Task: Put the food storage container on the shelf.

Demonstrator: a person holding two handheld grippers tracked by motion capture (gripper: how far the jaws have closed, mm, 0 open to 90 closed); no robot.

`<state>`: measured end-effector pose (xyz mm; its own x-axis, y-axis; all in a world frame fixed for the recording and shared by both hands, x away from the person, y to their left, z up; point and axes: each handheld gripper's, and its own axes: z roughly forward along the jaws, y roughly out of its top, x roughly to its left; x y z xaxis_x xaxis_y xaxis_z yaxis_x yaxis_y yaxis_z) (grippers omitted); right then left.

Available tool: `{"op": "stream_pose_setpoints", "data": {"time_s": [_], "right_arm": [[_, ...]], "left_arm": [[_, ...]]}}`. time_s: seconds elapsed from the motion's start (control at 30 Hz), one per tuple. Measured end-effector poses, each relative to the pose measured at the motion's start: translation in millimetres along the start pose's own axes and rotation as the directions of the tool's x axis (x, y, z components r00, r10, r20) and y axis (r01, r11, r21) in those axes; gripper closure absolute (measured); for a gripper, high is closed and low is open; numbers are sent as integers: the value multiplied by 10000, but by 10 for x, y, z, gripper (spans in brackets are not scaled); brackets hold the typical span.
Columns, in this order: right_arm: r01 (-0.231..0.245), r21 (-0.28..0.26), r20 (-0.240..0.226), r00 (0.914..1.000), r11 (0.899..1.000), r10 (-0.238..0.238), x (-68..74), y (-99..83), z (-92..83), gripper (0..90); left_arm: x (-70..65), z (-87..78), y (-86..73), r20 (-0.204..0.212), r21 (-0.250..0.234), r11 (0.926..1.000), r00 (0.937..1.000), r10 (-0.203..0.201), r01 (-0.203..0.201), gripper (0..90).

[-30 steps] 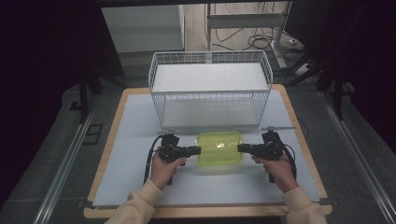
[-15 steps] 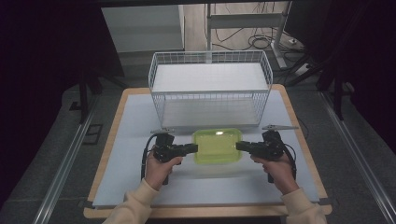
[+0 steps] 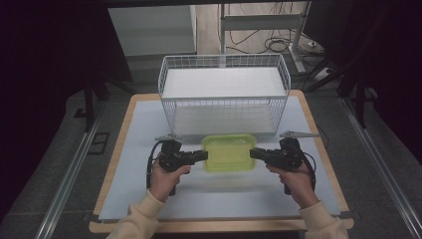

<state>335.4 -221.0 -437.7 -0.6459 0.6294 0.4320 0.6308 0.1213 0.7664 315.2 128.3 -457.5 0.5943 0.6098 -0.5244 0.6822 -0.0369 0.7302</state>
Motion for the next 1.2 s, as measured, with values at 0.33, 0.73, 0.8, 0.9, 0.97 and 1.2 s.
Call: {"op": "stream_pose_setpoints", "data": {"time_s": [0.33, 0.73, 0.8, 0.9, 0.97, 1.2], "right_arm": [[216, -334, -51, 9997, 9992, -218, 104, 125, -33, 794], [446, -528, -7, 9990, 9976, -447, 197, 327, -72, 796], [492, -557, 16, 9988, 9972, -492, 211, 358, -85, 796], [567, -608, 42, 9984, 9965, -565, 232, 409, -104, 796], [579, -624, 53, 9983, 9964, -577, 248, 446, -113, 796], [655, -732, 74, 9979, 9952, -651, 283, 567, -142, 796]], "left_arm": [[-52, -136, 135, -43, -331, 9991, 9996, 268, -269, 804], [-93, -233, 321, -65, -539, 9975, 9990, 452, -455, 805], [-104, -242, 345, -84, -588, 9971, 9988, 484, -488, 805], [-116, -259, 384, -50, -667, 9966, 9988, 483, -486, 805], [-121, -271, 418, -50, -707, 9963, 9988, 485, -487, 805], [-159, -318, 542, -53, -831, 9949, 9983, 575, -577, 806]]}}
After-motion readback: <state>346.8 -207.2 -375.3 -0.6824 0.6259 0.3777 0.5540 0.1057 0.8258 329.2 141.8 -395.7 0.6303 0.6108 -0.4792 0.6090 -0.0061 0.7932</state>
